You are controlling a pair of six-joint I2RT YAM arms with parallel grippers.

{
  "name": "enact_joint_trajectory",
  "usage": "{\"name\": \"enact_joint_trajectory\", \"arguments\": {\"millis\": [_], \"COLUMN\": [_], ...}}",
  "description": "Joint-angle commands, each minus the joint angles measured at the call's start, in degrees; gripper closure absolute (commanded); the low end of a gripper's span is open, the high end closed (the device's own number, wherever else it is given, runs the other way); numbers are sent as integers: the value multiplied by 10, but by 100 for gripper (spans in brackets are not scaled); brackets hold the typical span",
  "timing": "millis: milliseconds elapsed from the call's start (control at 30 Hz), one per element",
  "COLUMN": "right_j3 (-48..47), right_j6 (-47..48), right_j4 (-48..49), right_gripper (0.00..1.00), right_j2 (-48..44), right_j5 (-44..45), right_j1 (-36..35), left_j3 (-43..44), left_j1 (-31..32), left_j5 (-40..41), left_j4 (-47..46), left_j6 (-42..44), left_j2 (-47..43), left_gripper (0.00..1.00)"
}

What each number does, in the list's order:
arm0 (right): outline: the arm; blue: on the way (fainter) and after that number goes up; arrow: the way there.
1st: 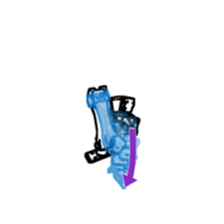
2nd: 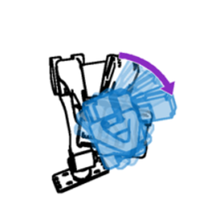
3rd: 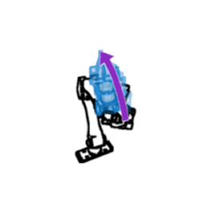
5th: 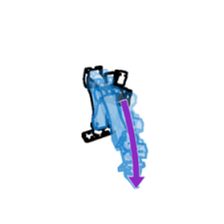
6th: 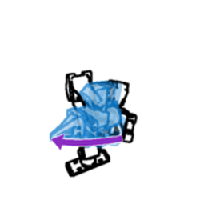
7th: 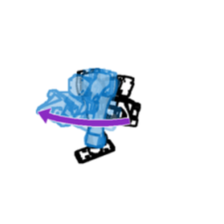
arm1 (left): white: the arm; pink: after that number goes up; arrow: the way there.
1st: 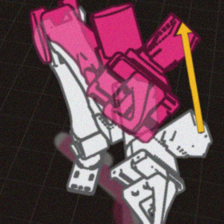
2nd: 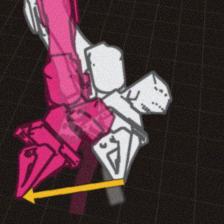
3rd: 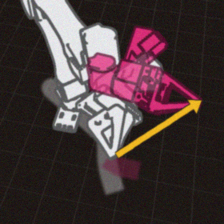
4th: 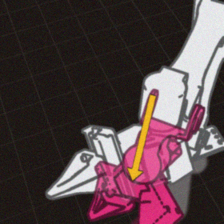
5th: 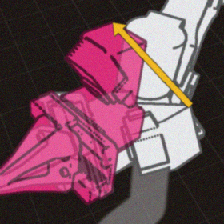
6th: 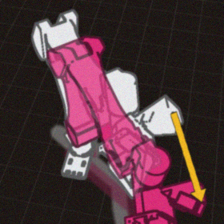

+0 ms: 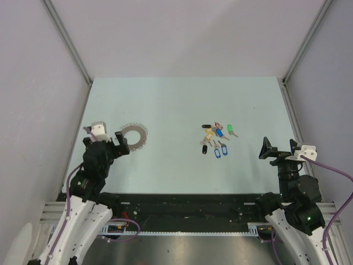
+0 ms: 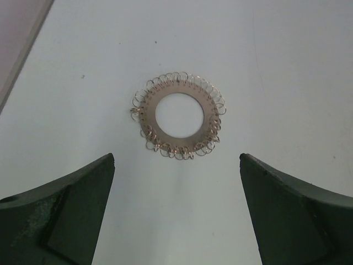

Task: Put the keys on the keyring

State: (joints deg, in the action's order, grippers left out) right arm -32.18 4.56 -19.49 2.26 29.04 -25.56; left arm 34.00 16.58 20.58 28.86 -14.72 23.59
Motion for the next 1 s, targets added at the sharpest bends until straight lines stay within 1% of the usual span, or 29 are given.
{"name": "enact_joint_trajectory", "arguments": {"millis": [0, 33, 133, 167, 233, 267, 300, 433, 500, 533, 600, 633, 700, 733, 867, 967], "right_j3": [-10, -10, -9, -9, -9, -9, -9, -9, -10, -9, -9, -9, -8, -9, -8, -9], "right_j6": [1, 1, 0, 0, 0, 1, 1, 3, 3, 3, 3, 3, 5, 5, 6, 8], "right_j4": [8, 9, 9, 9, 10, 10, 10, 11, 12, 13, 13, 14, 14, 14, 15, 17], "right_gripper": [0, 0, 0, 0, 0, 0, 0, 0, 0, 0, 0, 1, 0, 0, 0, 0], "right_j2": [-6, -7, -7, -7, -7, -7, -7, -7, -7, -7, -7, -6, -6, -6, -6, -7], "right_j5": [-15, -20, -35, -39, -48, -50, -55, -63, -64, -64, -66, -66, -67, -68, -68, -68], "right_j1": [-3, -2, -5, -5, -8, -9, -10, -15, -17, -19, -23, -25, -30, -31, -41, -46], "left_j3": [46, 52, 80, 86, 107, 116, 130, 167, 188, 194, 210, 215, 218, 217, 196, 174], "left_j1": [-3, -3, -3, -3, -3, -3, -3, -3, -3, -3, -4, -3, -3, -3, -3, -3], "left_j5": [-49, -56, -82, -88, -108, -114, -126, -136, -135, -129, -111, -92, -76, -65, -3, 16], "left_j4": [-18, -20, -30, -33, -35, -35, -35, -27, -21, -19, -8, -3, 2, 3, -7, -23], "left_j6": [-52, -57, -65, -65, -65, -65, -65, -64, -67, -72, -94, -102, -125, -134, -183, -201], "left_j2": [99, 147, 215, 259, 301, 346, 366, 470, 520, 536, 562, 582, 593, 598, 588, 578], "left_gripper": [0, 0, 0, 0, 0, 0, 0, 0, 5, 10, 16, 19, 21, 24, 31, 35]}}
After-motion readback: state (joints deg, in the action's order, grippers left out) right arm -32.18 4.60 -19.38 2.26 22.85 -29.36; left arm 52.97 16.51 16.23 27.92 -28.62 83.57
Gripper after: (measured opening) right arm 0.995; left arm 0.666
